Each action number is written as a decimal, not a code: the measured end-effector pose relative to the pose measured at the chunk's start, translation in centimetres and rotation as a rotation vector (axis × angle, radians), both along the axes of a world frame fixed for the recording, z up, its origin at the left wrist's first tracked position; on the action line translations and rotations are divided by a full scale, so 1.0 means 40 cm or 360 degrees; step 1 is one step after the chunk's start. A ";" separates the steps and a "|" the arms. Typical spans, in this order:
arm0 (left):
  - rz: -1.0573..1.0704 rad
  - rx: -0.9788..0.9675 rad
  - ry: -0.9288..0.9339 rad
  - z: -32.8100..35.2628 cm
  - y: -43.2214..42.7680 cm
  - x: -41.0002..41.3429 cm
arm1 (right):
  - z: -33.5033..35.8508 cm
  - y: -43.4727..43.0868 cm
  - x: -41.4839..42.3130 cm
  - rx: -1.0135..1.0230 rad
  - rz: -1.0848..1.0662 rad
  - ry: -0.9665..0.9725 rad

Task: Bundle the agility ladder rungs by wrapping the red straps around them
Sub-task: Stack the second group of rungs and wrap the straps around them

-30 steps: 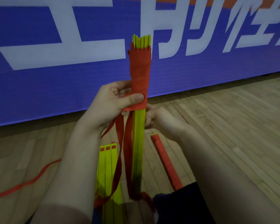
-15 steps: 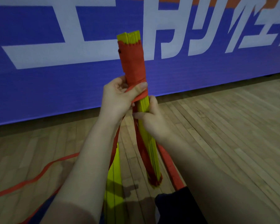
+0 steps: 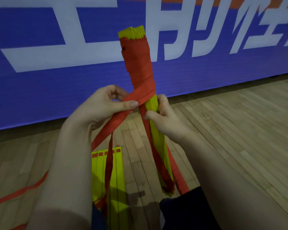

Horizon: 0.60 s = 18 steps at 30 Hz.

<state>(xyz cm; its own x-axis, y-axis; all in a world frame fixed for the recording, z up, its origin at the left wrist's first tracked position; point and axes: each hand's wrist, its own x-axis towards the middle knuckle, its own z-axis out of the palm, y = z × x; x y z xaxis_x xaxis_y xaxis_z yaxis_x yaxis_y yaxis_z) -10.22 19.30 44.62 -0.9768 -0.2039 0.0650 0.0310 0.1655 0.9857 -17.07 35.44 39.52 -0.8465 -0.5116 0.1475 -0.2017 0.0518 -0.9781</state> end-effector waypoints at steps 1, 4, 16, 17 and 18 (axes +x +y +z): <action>-0.0068 -0.0025 -0.0033 0.003 -0.005 0.005 | 0.001 0.004 -0.001 0.0008 0.0027 -0.0013; -0.0254 -0.0048 -0.0102 0.005 -0.006 0.014 | 0.009 0.013 0.004 -0.0073 0.0121 -0.0055; -0.0431 0.0266 0.0274 -0.012 -0.018 0.020 | 0.019 0.026 -0.020 -0.0491 0.0097 -0.0112; -0.0438 0.0265 0.0276 -0.011 -0.019 0.020 | 0.022 0.028 -0.022 -0.0535 0.0096 -0.0153; -0.0427 0.0268 0.0287 -0.010 -0.019 0.019 | 0.024 0.030 -0.026 -0.0580 0.0100 -0.0201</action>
<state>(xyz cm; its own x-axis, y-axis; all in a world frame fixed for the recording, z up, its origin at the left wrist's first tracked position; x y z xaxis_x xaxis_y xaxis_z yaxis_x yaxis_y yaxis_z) -9.47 18.52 44.23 -0.9729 0.0358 0.2283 0.2270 -0.0364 0.9732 -18.09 36.63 40.48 -0.8384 -0.4963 0.2255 -0.0700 -0.3122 -0.9474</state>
